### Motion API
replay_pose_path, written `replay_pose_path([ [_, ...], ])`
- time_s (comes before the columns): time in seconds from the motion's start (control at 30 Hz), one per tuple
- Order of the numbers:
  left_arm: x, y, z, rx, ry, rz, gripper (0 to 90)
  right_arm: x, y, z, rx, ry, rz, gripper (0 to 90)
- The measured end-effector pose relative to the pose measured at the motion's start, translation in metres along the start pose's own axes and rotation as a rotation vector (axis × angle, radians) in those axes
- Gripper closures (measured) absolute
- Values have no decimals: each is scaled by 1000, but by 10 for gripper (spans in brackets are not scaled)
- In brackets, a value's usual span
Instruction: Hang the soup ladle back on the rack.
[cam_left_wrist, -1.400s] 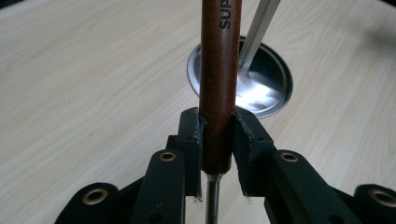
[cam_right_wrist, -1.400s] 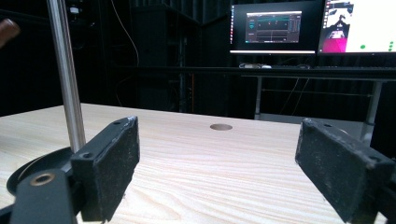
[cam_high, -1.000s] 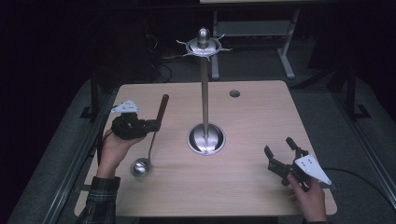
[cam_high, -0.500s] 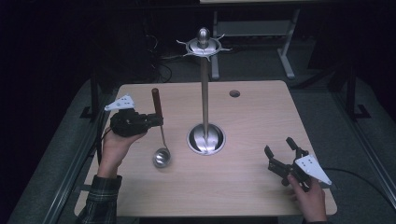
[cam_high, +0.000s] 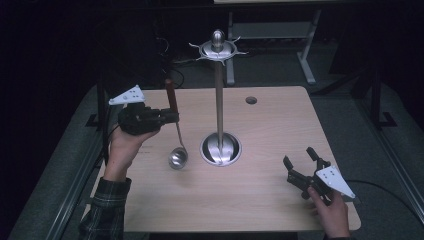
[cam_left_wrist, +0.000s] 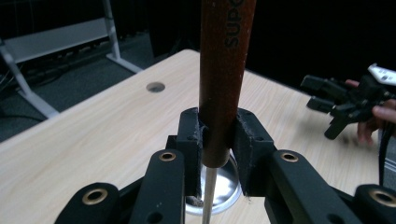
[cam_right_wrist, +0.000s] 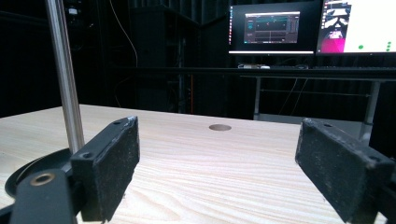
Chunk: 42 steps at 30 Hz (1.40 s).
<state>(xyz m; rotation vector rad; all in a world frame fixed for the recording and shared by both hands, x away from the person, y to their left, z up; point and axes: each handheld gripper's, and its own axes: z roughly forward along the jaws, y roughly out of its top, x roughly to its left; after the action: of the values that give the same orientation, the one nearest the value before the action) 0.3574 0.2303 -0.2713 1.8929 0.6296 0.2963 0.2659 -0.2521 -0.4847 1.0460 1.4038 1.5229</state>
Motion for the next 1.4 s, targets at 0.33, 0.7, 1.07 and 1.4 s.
replay_pose_path([
  [0.33,-7,37,-1,-25,-40,48,737,0,0,0,0,-2,2,130],
  [0.7,-14,61,7,-28,-59,85,737,-1,0,0,-4,-1,6,130],
  [1.07,-15,66,16,-19,-73,90,737,-1,0,-1,-6,-1,5,130],
  [1.4,-15,70,23,-10,-83,92,737,-1,0,-1,-7,0,6,130],
])
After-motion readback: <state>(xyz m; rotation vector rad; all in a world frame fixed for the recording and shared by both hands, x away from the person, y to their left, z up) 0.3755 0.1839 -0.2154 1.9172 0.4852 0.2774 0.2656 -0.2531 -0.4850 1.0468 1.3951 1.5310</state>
